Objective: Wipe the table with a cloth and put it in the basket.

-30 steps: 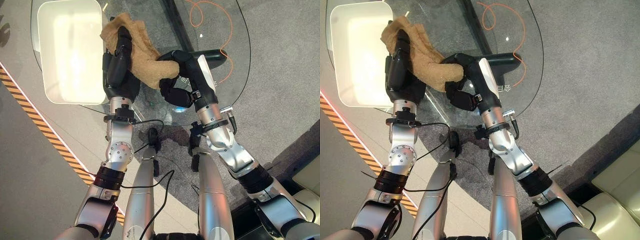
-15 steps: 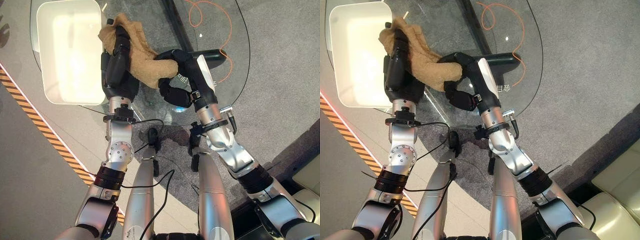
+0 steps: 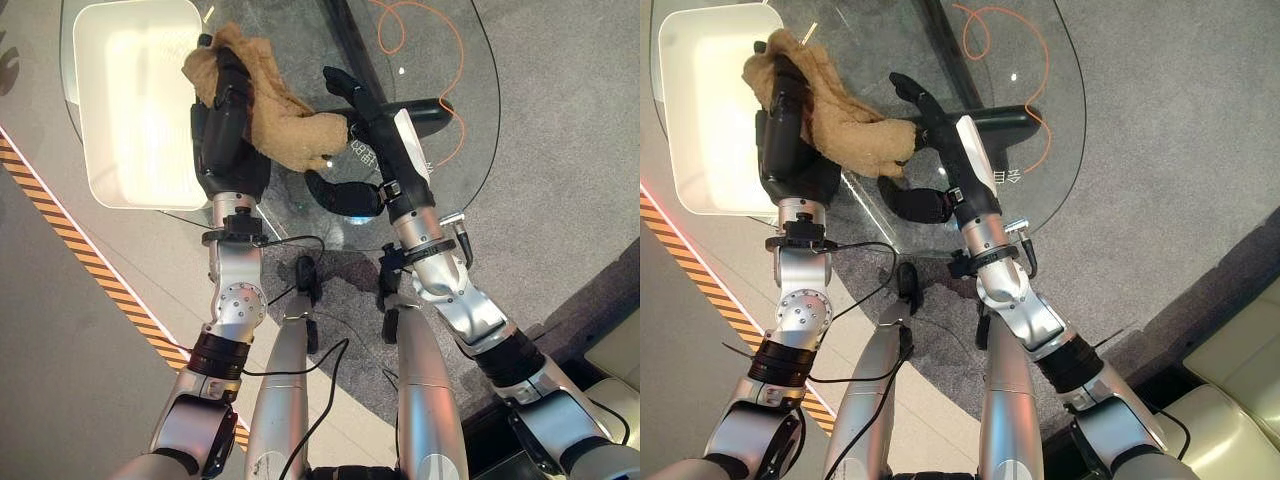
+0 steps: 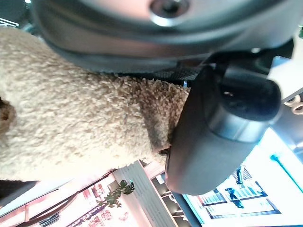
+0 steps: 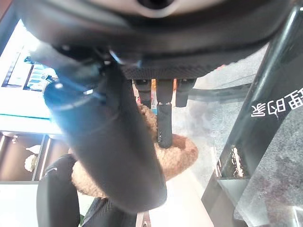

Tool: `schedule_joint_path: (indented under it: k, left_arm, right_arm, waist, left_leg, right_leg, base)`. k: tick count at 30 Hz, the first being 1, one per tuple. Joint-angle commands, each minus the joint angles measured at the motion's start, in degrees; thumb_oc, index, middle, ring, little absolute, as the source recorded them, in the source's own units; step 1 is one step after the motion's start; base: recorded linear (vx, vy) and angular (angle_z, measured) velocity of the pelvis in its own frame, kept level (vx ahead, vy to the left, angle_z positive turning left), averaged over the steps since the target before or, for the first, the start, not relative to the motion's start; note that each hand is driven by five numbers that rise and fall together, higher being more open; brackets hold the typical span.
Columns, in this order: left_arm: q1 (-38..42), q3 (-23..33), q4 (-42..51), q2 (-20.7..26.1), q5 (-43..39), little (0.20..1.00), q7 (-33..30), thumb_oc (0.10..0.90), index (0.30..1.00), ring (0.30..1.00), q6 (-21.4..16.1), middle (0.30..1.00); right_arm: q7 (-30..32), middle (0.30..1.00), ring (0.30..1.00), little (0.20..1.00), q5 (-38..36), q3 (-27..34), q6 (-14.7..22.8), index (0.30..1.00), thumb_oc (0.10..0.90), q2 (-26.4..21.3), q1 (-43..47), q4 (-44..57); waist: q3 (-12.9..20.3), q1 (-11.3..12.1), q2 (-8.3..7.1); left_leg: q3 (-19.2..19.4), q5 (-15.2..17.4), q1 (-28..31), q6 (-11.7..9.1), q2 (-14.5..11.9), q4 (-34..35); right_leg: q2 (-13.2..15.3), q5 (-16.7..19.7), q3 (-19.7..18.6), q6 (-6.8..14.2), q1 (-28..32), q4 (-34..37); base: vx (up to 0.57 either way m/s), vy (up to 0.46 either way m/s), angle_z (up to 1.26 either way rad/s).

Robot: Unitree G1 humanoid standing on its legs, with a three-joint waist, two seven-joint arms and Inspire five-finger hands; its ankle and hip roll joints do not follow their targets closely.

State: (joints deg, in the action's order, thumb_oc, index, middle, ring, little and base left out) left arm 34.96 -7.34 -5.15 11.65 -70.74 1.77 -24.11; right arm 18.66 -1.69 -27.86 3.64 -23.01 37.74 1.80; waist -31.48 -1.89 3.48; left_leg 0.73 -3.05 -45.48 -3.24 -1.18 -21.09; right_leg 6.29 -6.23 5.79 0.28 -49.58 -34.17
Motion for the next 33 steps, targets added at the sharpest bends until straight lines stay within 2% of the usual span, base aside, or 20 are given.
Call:
schedule_joint_path:
  k: [1, 12, 20, 25, 33]
  left_arm:
    - [6.32, 2.01, 11.10, 0.03, 6.06, 0.200, 4.35, 0.100, 0.300, 0.300, -6.99, 0.300]
    - [6.77, 3.57, 11.03, 0.65, 8.83, 0.200, 0.57, 0.100, 0.300, 0.300, -10.52, 0.300]
    - [7.16, 4.93, 9.88, 2.39, 15.26, 0.200, -5.31, 0.100, 0.300, 0.300, -12.50, 0.300]
    - [7.33, 6.60, 7.36, 3.72, 17.79, 0.200, -8.52, 0.100, 0.300, 0.300, -15.13, 0.300]
    - [8.55, 8.58, 2.06, 6.26, 25.95, 0.200, -17.35, 0.100, 0.300, 0.300, -17.70, 0.300]
  right_arm:
    - [0.85, 0.900, 0.900, 0.900, 0.61, 2.13, 6.02, 0.900, 0.800, 4.00, 6.77, 12.83]
    - [1.02, 0.900, 0.900, 0.900, 1.06, 2.62, 5.65, 0.900, 0.800, 3.93, 6.20, 12.30]
    - [4.63, 0.900, 0.900, 0.900, 3.15, 3.32, 5.78, 0.900, 0.800, 2.98, 5.82, 10.20]
    - [7.30, 0.900, 0.900, 0.900, 4.50, 4.52, 6.72, 0.900, 0.800, 2.11, 5.70, 7.84]
    - [10.56, 0.900, 0.900, 0.900, 4.45, 6.02, 8.29, 0.900, 0.800, 0.40, 5.15, 4.27]
  waist:
    - [1.68, 1.22, -0.90]
    - [1.68, 1.23, -0.92]
    - [1.68, 1.14, -0.76]
    - [1.68, 1.01, -0.56]
    - [1.68, 0.60, -0.17]
  left_leg:
    - [3.16, 5.52, 0.81, 1.94, 4.03, -3.66]
    - [3.05, 5.56, 0.67, 1.87, 3.99, -3.93]
    - [3.13, 5.51, 0.65, 1.68, 3.87, -3.88]
    - [3.30, 5.66, 0.87, 1.48, 3.75, -3.91]
    - [3.49, 5.75, 0.60, 1.34, 3.53, -4.04]
  right_leg:
    - [-3.75, -0.97, 2.26, 0.14, 1.71, 3.32]
    - [-3.79, -1.25, 2.35, 0.02, 1.50, 2.76]
    - [-3.85, -1.35, 2.25, -0.04, 1.55, 2.87]
    - [-3.77, -1.56, 2.10, -0.06, 1.77, 2.85]
    - [-3.58, -1.98, 1.78, -0.15, 1.33, 2.47]
  base:
    - [0.00, 0.000, 0.00]
    - [0.00, 0.000, 0.00]
    - [0.00, 0.000, 0.00]
    - [0.00, 0.000, 0.00]
    - [0.00, 0.012, 0.00]
